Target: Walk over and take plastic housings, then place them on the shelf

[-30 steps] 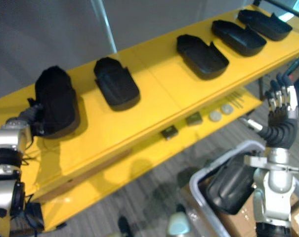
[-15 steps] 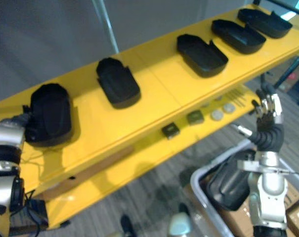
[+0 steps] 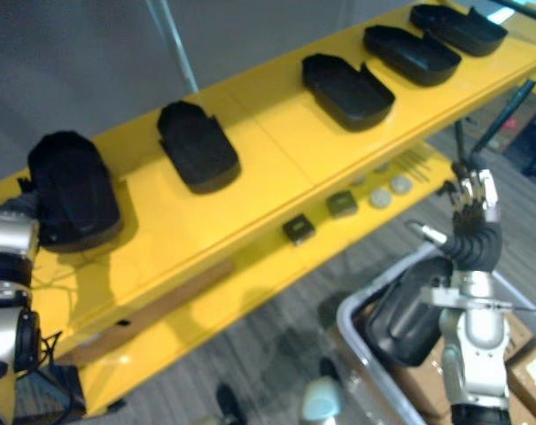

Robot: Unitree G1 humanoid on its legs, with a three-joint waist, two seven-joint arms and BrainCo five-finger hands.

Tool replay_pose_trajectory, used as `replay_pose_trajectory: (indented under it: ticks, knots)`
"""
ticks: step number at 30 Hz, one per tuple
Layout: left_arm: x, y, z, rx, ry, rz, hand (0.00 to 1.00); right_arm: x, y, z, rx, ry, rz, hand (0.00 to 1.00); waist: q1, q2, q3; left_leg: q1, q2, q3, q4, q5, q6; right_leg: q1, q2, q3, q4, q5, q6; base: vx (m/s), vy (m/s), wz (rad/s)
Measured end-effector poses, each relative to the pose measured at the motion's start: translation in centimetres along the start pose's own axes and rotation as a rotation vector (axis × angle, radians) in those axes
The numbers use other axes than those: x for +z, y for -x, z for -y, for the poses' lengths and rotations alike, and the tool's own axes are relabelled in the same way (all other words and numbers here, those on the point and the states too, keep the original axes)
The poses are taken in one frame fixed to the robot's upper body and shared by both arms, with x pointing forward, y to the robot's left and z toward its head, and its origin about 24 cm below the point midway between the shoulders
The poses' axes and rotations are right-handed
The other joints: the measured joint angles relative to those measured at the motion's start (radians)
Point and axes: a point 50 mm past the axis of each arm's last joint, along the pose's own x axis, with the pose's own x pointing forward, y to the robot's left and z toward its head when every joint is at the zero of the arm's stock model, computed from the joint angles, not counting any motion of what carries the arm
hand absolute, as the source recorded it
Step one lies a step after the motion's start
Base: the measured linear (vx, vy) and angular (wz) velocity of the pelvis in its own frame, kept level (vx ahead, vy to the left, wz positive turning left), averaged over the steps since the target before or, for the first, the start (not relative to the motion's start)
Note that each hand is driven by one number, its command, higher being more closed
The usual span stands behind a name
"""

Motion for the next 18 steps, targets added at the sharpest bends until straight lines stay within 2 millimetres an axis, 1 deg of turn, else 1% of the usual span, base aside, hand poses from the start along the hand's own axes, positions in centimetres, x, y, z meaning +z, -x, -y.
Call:
replay_pose_trajectory:
  ticks: [2,10,11,18]
  knots:
    - [-0.04,-0.04,-0.03,0.004,0.003,-0.014,1.00,0.08,-0.06,0.09,-0.003,-0.008,0.004,0.00,-0.006,0.000,0.000,0.000,0.000,0.000,0.000,0.000,0.000,-0.001,0.000,0.000,0.000,0.000,0.000,0.00,0.000,0.00]
    - [-0.33,-0.04,-0.03,0.005,0.001,-0.042,1.00,0.19,-0.35,0.06,-0.021,-0.016,0.015,0.00,-0.004,-0.001,0.005,-0.002,0.000,-0.002,0.000,0.000,0.000,0.000,-0.001,-0.001,0.001,0.000,0.000,0.00,0.000,0.00]
    - [-0.35,-0.04,-0.03,0.006,0.001,-0.045,0.00,0.20,-0.37,0.08,-0.027,-0.016,0.016,0.00,-0.004,-0.001,0.010,-0.002,0.000,-0.003,0.000,0.000,0.000,0.000,-0.001,-0.002,0.001,0.000,0.000,0.00,0.000,0.00]
    - [-0.08,0.03,-0.20,0.020,0.012,-0.045,0.00,0.00,-0.36,-0.27,-0.039,-0.027,0.008,0.00,-0.001,-0.013,0.047,-0.003,0.002,-0.004,0.000,0.000,0.000,0.000,-0.002,-0.005,0.000,0.000,0.000,0.00,0.000,0.00]
